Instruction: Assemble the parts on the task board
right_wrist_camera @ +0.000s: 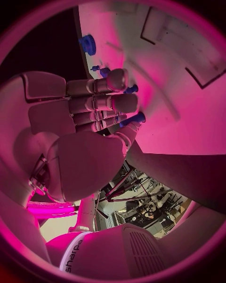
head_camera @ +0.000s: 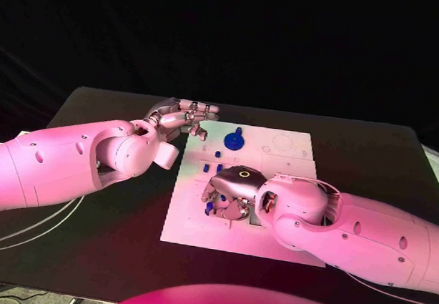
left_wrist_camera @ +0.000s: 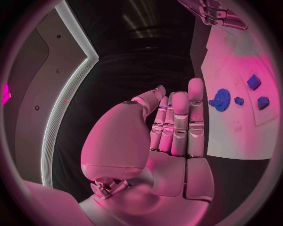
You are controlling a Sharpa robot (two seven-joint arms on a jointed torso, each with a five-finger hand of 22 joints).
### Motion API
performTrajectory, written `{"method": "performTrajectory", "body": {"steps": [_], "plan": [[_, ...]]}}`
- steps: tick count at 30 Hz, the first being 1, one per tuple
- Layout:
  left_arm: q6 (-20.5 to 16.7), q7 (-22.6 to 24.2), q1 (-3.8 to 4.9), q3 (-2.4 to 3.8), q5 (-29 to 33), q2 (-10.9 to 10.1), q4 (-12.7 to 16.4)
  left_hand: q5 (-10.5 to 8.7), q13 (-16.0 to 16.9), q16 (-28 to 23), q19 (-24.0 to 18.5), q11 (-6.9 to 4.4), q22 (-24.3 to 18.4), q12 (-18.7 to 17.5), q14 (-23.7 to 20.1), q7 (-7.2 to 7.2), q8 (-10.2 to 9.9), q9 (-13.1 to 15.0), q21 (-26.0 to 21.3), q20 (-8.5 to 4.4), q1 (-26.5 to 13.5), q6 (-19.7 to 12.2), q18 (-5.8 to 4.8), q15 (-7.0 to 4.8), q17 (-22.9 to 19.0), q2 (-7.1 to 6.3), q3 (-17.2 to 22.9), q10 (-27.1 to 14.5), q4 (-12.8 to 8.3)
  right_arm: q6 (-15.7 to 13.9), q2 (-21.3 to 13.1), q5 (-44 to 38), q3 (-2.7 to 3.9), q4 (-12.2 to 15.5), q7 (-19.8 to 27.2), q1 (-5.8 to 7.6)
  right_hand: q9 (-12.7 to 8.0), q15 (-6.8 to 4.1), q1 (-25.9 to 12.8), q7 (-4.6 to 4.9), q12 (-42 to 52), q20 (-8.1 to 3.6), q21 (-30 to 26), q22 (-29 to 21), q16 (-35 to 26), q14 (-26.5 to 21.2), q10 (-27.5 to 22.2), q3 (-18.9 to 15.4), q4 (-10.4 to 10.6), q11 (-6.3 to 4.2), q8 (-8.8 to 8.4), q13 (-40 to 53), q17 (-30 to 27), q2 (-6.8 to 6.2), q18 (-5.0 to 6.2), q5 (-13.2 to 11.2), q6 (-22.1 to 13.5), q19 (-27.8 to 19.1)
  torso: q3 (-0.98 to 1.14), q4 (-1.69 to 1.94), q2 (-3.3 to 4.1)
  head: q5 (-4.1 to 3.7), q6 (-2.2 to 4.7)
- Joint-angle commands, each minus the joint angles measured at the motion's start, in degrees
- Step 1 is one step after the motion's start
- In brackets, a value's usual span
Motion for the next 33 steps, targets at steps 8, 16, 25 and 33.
{"method": "performTrajectory", "body": {"steps": [8,16,25,33], "plan": [[1.1,-0.1,0.01,0.03,0.0,0.0,0.2,-0.03,-0.1,0.3,0.3,0.12,-0.1,0.4,0.0,-0.13,0.2,0.0,-0.4,0.23,0.4,-0.5,1.05,0.24,0.1,0.06,-0.6,-0.5,0.0,-7.1,-0.8,-1.9,-0.01,0.4,0.4,-0.19,0.2,0.71,-0.2,0.78,2.1,0.81,-9.5,-11.2,-5.0,-1.5,-5.7,-6.1,-0.5,0.86,0.12,0.4,-3.7,-0.33,2.13,0.4,-3.2,-4.8,0.09,-0.01,0.01,0.04,0.07],[1.3,-0.3,0.00,0.03,0.0,-0.1,0.0,-0.04,-0.1,0.3,0.3,0.14,-0.1,0.4,-0.1,-0.13,0.3,0.0,-0.5,0.24,0.4,-0.5,1.05,0.25,0.0,0.00,-0.7,-0.6,0.0,-15.2,-4.0,-2.1,0.12,3.1,1.8,-0.68,0.3,0.35,0.7,0.45,4.5,0.47,-10.4,-12.1,-5.7,-0.4,-4.5,-8.8,-0.7,0.46,0.25,0.4,-4.3,0.07,2.16,2.1,-1.5,-3.6,0.12,-0.18,0.00,0.14,0.27],[1.5,-0.2,-0.02,0.00,0.0,-0.3,0.1,-0.04,-0.1,0.3,0.3,0.14,-0.1,0.4,-0.1,-0.13,0.3,0.0,-0.5,0.24,0.4,-0.5,1.05,0.25,0.0,0.00,-0.7,-0.6,0.0,-15.0,-15.9,13.2,1.36,10.2,-1.3,1.91,0.5,-0.71,0.3,0.02,8.6,-0.43,0.3,2.2,0.2,4.1,3.4,-10.0,0.5,-0.80,0.75,0.7,1.8,1.63,-0.49,3.4,2.0,5.3,0.01,-0.50,-0.27,-1.48,0.85],[1.4,-0.1,-0.03,-0.02,0.0,-0.3,0.3,-0.04,-0.1,0.3,0.3,0.14,-0.1,0.4,-0.1,-0.13,0.3,0.0,-0.5,0.24,0.4,-0.5,1.05,0.25,0.0,0.00,-0.7,-0.6,0.0,-11.4,-25.5,19.0,1.40,13.9,-12.6,3.61,0.9,-3.57,-1.4,-2.98,15.0,-2.81,11.4,17.3,12.8,6.8,17.1,-10.7,3.3,-4.47,2.10,4.7,17.5,1.55,-3.18,5.8,6.0,12.4,0.07,-1.81,-0.80,-2.81,1.40]]}}
